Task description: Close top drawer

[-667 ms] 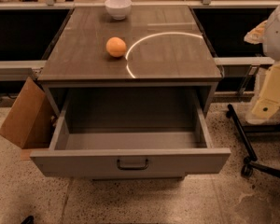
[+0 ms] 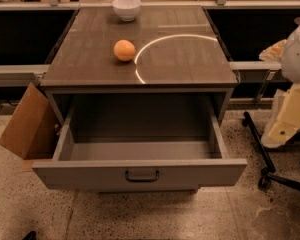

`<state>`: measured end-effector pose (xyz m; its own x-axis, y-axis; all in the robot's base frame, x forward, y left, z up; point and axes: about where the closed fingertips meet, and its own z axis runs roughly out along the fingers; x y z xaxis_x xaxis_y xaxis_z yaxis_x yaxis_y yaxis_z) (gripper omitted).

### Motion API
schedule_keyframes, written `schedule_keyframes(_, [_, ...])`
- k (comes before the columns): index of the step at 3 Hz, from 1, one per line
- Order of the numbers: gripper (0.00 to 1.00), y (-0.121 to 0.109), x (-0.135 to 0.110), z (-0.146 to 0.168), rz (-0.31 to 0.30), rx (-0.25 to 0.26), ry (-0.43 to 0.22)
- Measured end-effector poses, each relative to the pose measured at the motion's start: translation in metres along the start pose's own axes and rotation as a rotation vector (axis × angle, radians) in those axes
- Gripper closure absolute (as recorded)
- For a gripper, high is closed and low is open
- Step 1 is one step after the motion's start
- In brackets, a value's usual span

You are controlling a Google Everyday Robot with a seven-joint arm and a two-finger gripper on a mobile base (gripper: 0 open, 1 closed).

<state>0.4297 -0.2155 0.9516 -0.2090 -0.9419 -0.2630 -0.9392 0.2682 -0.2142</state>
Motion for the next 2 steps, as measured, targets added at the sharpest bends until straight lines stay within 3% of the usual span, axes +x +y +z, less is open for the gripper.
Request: schedule_keyframes(2, [0.00,0.058,0.023,0.085,0.059,-0.169,-0.172])
